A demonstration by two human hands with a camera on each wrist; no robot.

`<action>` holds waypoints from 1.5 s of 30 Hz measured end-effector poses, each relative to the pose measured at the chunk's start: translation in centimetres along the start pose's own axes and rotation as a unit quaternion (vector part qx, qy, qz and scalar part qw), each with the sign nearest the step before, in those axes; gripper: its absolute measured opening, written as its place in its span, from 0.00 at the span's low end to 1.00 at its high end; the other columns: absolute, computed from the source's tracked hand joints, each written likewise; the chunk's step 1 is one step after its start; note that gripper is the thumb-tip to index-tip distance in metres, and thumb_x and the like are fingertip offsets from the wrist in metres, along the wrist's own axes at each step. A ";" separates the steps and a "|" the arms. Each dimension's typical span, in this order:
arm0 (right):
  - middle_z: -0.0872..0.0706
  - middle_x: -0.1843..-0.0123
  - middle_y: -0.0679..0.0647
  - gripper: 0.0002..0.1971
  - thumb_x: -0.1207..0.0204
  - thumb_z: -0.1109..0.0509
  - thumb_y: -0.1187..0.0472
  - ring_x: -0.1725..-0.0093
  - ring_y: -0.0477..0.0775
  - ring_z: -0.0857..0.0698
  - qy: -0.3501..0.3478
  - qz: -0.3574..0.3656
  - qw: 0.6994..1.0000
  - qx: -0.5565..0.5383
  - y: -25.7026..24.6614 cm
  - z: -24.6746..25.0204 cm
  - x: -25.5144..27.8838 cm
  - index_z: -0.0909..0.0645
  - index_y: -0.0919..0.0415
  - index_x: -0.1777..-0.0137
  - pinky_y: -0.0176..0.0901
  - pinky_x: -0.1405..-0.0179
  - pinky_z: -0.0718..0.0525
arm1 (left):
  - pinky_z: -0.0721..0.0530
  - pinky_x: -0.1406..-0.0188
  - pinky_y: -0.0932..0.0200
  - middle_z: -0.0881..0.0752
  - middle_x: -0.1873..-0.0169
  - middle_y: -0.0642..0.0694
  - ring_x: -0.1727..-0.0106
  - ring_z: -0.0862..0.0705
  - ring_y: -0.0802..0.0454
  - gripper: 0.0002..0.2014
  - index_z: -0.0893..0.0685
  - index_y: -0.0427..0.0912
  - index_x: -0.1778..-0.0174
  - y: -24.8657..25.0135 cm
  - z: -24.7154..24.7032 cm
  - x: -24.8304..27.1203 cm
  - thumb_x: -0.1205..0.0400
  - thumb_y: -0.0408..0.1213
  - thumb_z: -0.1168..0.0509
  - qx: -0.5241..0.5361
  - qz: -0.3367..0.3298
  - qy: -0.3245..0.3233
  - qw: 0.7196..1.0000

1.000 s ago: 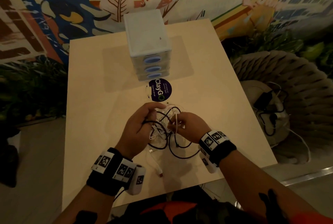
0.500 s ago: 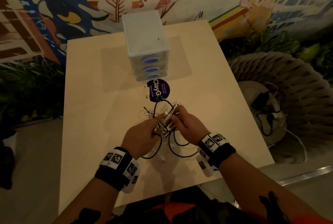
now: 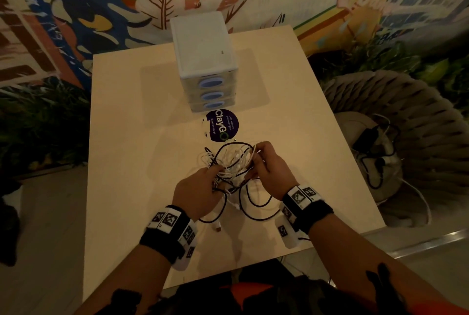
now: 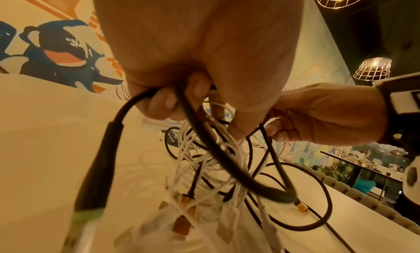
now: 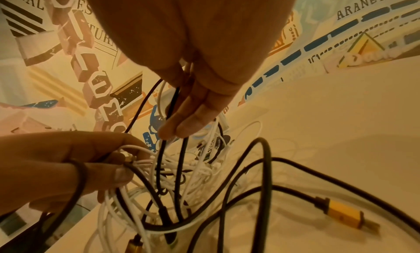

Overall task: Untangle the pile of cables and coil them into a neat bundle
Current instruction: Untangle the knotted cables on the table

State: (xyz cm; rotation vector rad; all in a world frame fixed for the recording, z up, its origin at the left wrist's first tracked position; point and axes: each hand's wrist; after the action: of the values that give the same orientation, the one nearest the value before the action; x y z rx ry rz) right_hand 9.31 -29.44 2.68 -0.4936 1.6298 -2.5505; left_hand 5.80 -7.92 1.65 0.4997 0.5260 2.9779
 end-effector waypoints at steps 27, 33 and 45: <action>0.12 0.53 0.54 0.07 0.24 0.30 0.65 0.52 0.58 0.14 -0.040 -0.048 0.973 0.221 0.7 -1.3 -0.1 0.18 0.53 0.49 0.44 0.56 0.21 | 0.22 0.59 0.57 0.14 0.46 0.51 0.47 0.13 0.45 0.18 0.14 0.60 0.32 0.4 -1.0 0.1 0.19 0.51 0.31 0.049 0.056 0.065 0.995; 0.16 0.45 0.62 0.14 0.13 0.35 0.55 0.44 0.64 0.16 -0.094 -0.054 0.943 0.314 0.9 -1.7 -0.5 0.11 0.60 0.38 0.49 0.46 0.20 | 0.23 0.59 0.57 0.13 0.46 0.49 0.47 0.13 0.44 0.18 0.16 0.59 0.30 -0.2 -1.2 0.2 0.17 0.49 0.32 0.043 0.054 0.076 0.995; 0.16 0.48 0.54 0.12 0.12 0.41 0.53 0.49 0.58 0.17 -0.010 -0.009 0.962 0.271 -0.4 -0.8 0.5 0.19 0.57 0.41 0.51 0.50 0.19 | 0.15 0.53 0.52 0.10 0.47 0.45 0.47 0.11 0.42 0.18 0.15 0.50 0.30 -0.7 -1.5 0.5 0.17 0.42 0.29 0.108 0.033 0.127 0.985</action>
State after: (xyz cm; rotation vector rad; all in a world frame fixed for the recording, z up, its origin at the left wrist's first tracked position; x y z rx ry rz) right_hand 8.60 -28.73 2.82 -0.4719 0.8500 -2.8234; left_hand 4.85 -7.68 0.24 0.1499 0.8771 3.0833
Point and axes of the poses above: each hand's wrist, its own x-axis away from the middle knuckle, its own z-axis out of the back of the hand, y = z × x
